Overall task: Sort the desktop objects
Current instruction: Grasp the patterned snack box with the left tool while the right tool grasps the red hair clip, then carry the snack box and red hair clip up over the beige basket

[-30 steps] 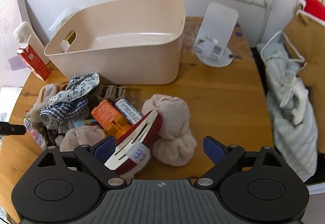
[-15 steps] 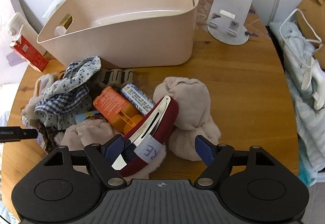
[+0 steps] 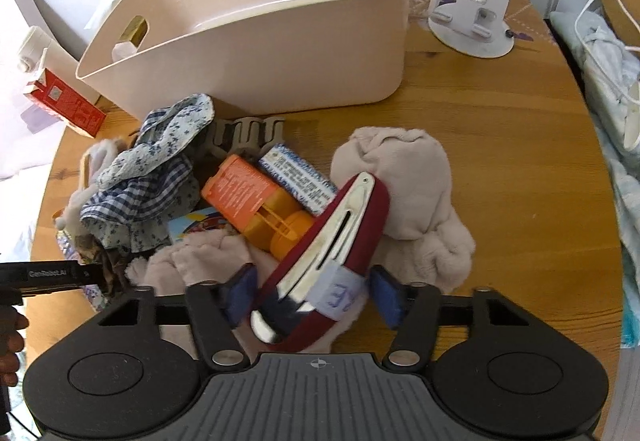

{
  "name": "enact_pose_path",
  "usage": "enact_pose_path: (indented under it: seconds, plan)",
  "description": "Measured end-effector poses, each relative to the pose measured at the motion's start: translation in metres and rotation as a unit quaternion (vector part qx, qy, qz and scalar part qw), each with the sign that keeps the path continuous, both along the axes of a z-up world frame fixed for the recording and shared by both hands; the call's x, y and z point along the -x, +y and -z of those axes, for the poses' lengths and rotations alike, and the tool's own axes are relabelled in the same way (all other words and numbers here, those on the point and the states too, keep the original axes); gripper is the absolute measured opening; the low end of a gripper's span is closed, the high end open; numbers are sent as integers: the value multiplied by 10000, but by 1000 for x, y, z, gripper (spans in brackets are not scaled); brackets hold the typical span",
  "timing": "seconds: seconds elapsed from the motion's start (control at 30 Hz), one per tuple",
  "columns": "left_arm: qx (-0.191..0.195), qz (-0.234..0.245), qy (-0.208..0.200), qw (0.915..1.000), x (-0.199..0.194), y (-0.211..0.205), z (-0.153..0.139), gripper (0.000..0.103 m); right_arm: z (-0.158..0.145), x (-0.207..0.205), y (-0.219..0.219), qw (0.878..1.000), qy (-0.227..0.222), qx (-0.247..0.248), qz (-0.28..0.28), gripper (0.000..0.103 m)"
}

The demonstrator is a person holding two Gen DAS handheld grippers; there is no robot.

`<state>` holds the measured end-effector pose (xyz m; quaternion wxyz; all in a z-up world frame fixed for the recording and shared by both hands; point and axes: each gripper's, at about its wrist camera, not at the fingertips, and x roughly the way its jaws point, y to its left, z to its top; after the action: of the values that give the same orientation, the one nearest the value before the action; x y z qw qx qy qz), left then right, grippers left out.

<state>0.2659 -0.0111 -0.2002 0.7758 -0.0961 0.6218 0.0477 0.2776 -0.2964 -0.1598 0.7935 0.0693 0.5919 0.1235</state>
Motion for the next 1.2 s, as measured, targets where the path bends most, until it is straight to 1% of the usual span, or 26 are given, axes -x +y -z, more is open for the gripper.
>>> enact_pose_path:
  seconds: [0.03,0.1,0.13,0.17,0.2,0.3,0.47,0.57,0.6,0.7,0.83,0.9,1.13,1.2]
  plan:
    - [-20,0,-5,10000,1,1,0,45,0,1,1,10000,-5,4,-21,51]
    - [-46,-26,-34,10000,2,4,1,34,-1,2,2,10000,-39,15,-51,49]
    - [-75,-12,-48,10000,4,5,1,30,-1,3,1,10000,-52,10,-59,48]
    - [-85,25,-60,9999,5,7,2,24,-2,3,1,10000,-76,9,-48,47]
    - [-66,70,-70,9999,6,8,2,23,-2,4,0,9999,-100,7,-40,46]
    - [20,106,-63,9999,10,12,4,23,-5,6,-3,9998,-200,44,-18,43]
    - [-58,106,-165,9998,17,12,-2,23,-11,9,-7,9996,-261,75,-57,42]
    - [-40,77,-216,9997,19,16,-8,23,-15,11,-10,9994,-301,65,-141,40]
    - [-21,77,-240,9997,19,24,-10,23,-17,11,-11,9993,-319,77,-162,40]
    - [24,52,-351,9994,29,28,-27,23,-21,13,-14,9990,-390,107,-176,40]
    - [-124,173,-606,9979,31,27,-43,23,-29,13,-19,9987,-485,80,-152,40]
    - [-166,261,-743,9968,32,24,-58,23,-33,12,-22,9984,-538,64,-141,40]
    - [-249,449,-1256,9908,12,15,-87,23,-51,5,-31,9965,-825,46,-118,40]
    - [-254,508,-1407,9884,3,13,-92,23,-55,2,-32,9958,-903,42,-109,40]
